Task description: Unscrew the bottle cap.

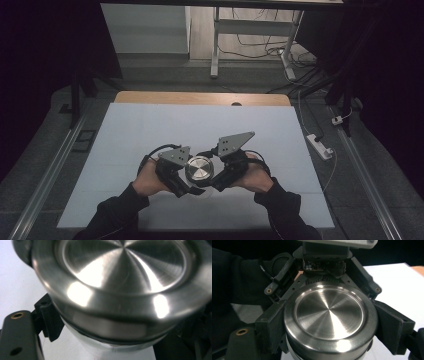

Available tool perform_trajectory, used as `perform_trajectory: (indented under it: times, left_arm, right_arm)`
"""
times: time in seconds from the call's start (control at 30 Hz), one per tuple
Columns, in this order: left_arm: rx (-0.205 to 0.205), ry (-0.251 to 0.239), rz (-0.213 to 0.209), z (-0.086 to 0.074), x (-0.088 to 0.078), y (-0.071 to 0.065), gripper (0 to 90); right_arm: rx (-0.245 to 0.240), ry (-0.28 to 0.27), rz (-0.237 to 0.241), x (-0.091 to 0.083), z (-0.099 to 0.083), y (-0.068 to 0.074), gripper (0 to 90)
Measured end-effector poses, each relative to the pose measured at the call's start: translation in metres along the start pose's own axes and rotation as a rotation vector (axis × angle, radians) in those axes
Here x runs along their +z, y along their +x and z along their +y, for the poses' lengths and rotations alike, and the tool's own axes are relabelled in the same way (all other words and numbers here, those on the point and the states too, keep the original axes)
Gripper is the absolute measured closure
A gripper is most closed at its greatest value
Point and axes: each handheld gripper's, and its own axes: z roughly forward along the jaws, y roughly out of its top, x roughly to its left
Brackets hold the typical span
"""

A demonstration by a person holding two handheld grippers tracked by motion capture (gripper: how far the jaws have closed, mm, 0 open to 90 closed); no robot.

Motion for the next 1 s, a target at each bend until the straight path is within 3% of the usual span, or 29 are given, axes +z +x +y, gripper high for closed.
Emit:
perform_trajectory:
  times: [0.07, 0.1, 0.13, 0.17, 0.2, 0.27, 0.33, 0.47, 0.5, 0.6, 0.67, 0.7, 0.77, 0.8, 0.83, 0.87, 0.9, 0.93, 1.0]
  left_arm:
    - [-0.025, 0.004, 0.041, 0.000, 0.001, 0.002, 15.9]
    - [-0.025, 0.004, 0.041, 0.000, 0.001, 0.002, 15.9]
    - [-0.062, 0.010, 0.118, 0.000, 0.000, 0.003, 15.9]
    - [-0.062, 0.010, 0.118, 0.000, 0.000, 0.003, 15.9]
    - [-0.089, 0.031, 0.205, 0.000, 0.001, 0.005, 15.9]
    - [-0.127, 0.034, 0.264, 0.000, 0.002, 0.005, 15.9]
    - [-0.134, 0.048, 0.296, 0.000, 0.004, 0.005, 15.9]
    - [-0.145, 0.062, 0.322, 0.002, 0.006, 0.003, 15.9]
    - [-0.142, 0.060, 0.316, 0.004, 0.007, 0.002, 15.9]
    - [-0.127, 0.062, 0.304, 0.004, 0.006, 0.002, 15.9]
    - [-0.091, 0.053, 0.252, 0.003, 0.005, 0.002, 15.9]
    - [-0.091, 0.053, 0.252, 0.003, 0.005, 0.002, 15.9]
    - [-0.072, 0.026, 0.177, 0.001, 0.003, 0.002, 15.9]
    - [-0.072, 0.026, 0.177, 0.001, 0.003, 0.002, 15.9]
    - [-0.056, 0.009, 0.128, 0.001, 0.001, 0.002, 15.9]
    - [-0.056, 0.009, 0.128, 0.001, 0.001, 0.002, 15.9]
    - [-0.043, -0.003, 0.079, 0.001, 0.000, 0.001, 15.9]
    - [-0.038, -0.008, 0.057, 0.001, 0.000, 0.001, 15.8]
    - [-0.035, -0.008, 0.038, 0.001, 0.000, 0.002, 15.9]
  right_arm:
    - [0.020, 0.005, -0.046, -0.002, 0.001, -0.001, 12.2]
    - [0.034, 0.003, -0.067, -0.003, 0.003, -0.001, 8.1]
    - [0.053, 0.005, -0.097, -0.005, 0.004, -0.001, 6.6]
    - [0.069, 0.014, -0.129, -0.007, 0.006, -0.001, 4.2]
    - [0.073, 0.024, -0.166, -0.007, 0.008, 0.000, 2.9]
    - [0.098, 0.029, -0.268, -0.007, 0.010, 0.002, 3.5]
    - [0.132, 0.012, -0.338, -0.004, 0.011, 0.003, 6.3]
    - [0.141, 0.010, -0.376, 0.005, 0.010, 0.004, 9.8]
    - [0.127, 0.028, -0.406, 0.011, 0.009, 0.007, 17.1]
    - [0.114, 0.031, -0.417, 0.014, 0.008, 0.008, 18.3]
    - [0.101, 0.038, -0.374, 0.012, 0.009, 0.008, 18.9]
    - [0.093, 0.040, -0.348, 0.011, 0.009, 0.008, 19.0]
    - [0.070, 0.035, -0.297, 0.008, 0.008, 0.007, 19.1]
    - [0.070, 0.035, -0.297, 0.008, 0.008, 0.007, 19.1]
    - [0.061, 0.019, -0.237, 0.004, 0.008, 0.006, 19.2]
    - [0.060, 0.011, -0.210, 0.003, 0.008, 0.006, 19.3]
    - [0.053, 0.003, -0.186, 0.002, 0.007, 0.006, 19.4]
    - [0.044, -0.002, -0.164, 0.001, 0.007, 0.006, 19.4]
    - [0.035, -0.003, -0.145, 0.000, 0.007, 0.006, 19.4]
